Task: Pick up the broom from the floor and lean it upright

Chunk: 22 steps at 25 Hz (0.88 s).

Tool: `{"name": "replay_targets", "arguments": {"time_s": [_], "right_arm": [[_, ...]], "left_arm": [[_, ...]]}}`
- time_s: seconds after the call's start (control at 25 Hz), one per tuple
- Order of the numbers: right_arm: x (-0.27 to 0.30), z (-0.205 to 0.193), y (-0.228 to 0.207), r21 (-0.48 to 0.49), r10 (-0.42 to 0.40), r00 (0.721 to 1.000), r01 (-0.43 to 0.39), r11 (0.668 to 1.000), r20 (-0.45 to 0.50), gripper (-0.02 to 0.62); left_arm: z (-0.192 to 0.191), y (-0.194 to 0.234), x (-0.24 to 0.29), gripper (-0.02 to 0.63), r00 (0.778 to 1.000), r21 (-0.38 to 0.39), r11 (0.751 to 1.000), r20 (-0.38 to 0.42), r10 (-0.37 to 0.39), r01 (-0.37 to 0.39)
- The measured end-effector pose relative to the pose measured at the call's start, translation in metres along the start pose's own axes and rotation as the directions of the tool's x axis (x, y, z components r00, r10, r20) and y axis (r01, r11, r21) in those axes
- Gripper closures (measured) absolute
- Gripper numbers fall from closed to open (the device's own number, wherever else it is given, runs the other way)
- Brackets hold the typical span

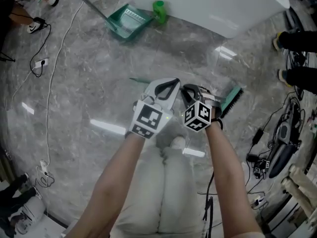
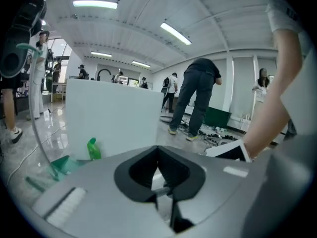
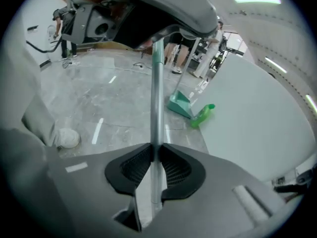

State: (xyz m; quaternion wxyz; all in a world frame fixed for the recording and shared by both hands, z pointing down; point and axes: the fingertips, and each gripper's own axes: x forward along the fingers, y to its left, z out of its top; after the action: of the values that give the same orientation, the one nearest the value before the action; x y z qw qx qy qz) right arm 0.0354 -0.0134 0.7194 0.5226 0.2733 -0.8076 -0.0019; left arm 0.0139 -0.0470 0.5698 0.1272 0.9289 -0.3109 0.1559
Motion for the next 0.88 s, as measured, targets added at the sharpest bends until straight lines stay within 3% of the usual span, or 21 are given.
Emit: {"name": "replay_targets", "arguments": {"time_s": [0.12,0.24,0.52,0.76,0.88], "right_arm": [[-0.031,0.003,-0.032,0.12,-0.088,0.996,0.085,0.989,0.022,0.525],[-0.062,-0.002,-0.064,0.269,-0.19,0.981,0.176,0.947,0.029,0.525],[-0.126,-0.022,-0.117,0.548,-0.375,0.927,0.303,0.78,0.022,0.523],[-0.187,-0.038,-0.158,0.693,-0.505,0.863,0.352,0.629,0.02,0.523],[-0.22,-0.034,-0.175,0.74,-0.554,0.832,0.353,0.573,0.032,0.523]], "left_arm": [[0.037,-0.021,-0.002,0.606,0.999,0.009,0.999,0.028,-0.033,0.033],[0.058,-0.039,-0.001,0.606,0.998,0.025,0.998,0.024,-0.064,0.064],[0.07,-0.051,0.011,0.606,0.997,0.044,0.997,-0.055,-0.058,0.061],[0.096,-0.049,0.02,0.606,0.996,0.018,1.0,-0.092,-0.01,0.012],[0.112,-0.05,0.024,0.606,0.995,0.017,1.0,-0.103,-0.001,0.003]]}}
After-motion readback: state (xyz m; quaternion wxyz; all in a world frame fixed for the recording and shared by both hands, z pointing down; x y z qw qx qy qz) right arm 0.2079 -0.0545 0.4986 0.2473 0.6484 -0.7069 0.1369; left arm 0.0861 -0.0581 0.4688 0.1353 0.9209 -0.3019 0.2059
